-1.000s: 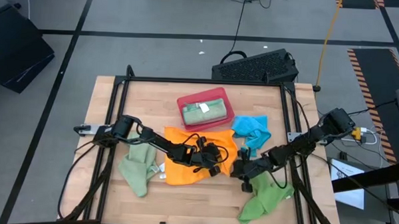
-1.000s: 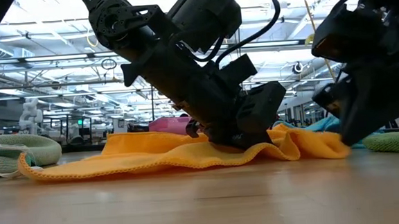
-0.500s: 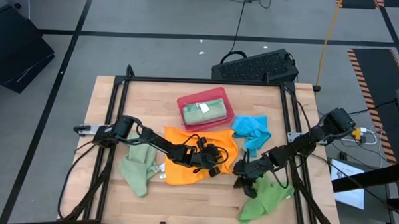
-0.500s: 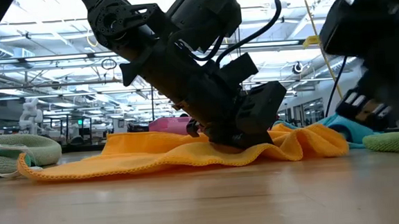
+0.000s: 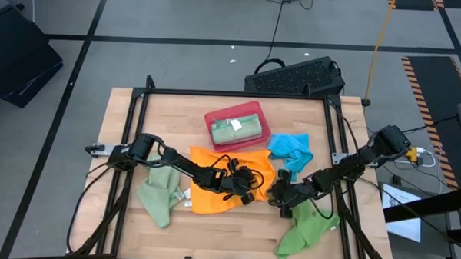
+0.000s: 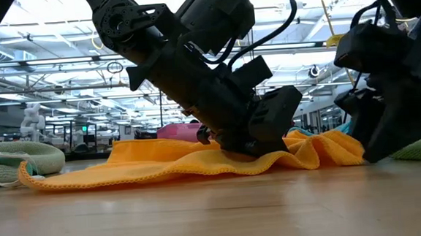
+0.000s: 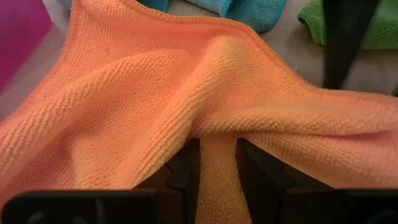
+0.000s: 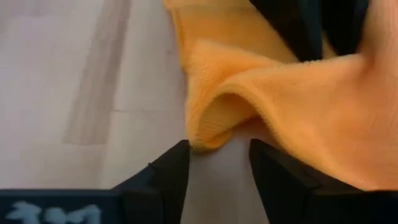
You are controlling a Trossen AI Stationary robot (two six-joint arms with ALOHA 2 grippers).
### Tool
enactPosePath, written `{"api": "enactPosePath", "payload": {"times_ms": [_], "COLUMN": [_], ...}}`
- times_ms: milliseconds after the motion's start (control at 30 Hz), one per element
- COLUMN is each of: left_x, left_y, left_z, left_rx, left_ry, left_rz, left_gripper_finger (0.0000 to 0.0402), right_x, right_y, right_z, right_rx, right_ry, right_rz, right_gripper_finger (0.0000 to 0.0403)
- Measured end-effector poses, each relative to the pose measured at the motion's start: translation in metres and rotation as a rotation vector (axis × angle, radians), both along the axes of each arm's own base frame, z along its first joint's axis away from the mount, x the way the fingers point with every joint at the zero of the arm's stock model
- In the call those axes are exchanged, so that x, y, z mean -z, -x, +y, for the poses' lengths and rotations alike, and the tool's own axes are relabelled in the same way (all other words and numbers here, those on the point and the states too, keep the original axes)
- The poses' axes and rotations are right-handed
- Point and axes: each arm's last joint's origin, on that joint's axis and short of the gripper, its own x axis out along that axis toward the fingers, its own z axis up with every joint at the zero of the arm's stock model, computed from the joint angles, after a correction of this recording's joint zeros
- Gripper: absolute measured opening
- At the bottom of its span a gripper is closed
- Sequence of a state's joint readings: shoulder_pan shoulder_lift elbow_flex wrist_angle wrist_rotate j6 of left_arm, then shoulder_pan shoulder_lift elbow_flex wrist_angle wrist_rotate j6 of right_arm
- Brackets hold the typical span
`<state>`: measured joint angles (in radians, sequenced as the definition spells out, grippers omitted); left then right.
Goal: Fold microfiber towels
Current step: Fold the yellow microfiber cloth
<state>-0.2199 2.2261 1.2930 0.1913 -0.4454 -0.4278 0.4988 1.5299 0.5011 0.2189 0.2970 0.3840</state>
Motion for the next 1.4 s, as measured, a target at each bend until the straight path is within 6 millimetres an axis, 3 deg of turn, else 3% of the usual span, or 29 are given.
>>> {"api": "enactPosePath", "payload": {"times_ms": [133,267,533,667,900,1000,1167,1400], "left_x": [0.000,-0.002,-0.002,-0.003,-0.031,-0.039,-0.034,-0.017], "left_y": [0.000,-0.001,-0.002,-0.003,0.001,0.003,0.010,0.030], "left_z": [0.000,0.000,-0.001,-0.004,-0.021,-0.030,-0.041,-0.029], "left_rx": [0.000,0.001,0.004,0.053,0.155,0.210,0.241,0.008], "left_ry": [0.001,0.005,0.010,0.031,0.016,-0.021,-0.036,-0.058], "left_rz": [-0.005,-0.023,-0.033,-0.035,-0.082,-0.092,-0.037,0.200], "left_gripper_finger": [0.0108,0.0108,0.0108,0.0108,0.0108,0.0108,0.0108,0.0108], "right_x": [0.003,0.005,0.013,0.011,0.002,0.004,0.006,0.002], "right_y": [0.002,0.003,0.002,0.001,0.003,0.005,0.005,0.007], "right_z": [-0.002,0.000,0.000,0.005,0.015,0.014,0.010,0.011], "right_rx": [-0.075,-0.168,-0.056,-0.007,-0.048,-0.038,0.037,0.049], "right_ry": [0.020,-0.026,-0.165,-0.384,-0.673,-0.696,-0.690,-0.729], "right_rz": [-0.042,-0.133,-0.104,-0.061,0.026,0.083,0.112,0.199], "right_gripper_finger": [0.0169,0.0140,0.0011,0.0013,0.0004,0.0006,0.0011,0.0062]}}
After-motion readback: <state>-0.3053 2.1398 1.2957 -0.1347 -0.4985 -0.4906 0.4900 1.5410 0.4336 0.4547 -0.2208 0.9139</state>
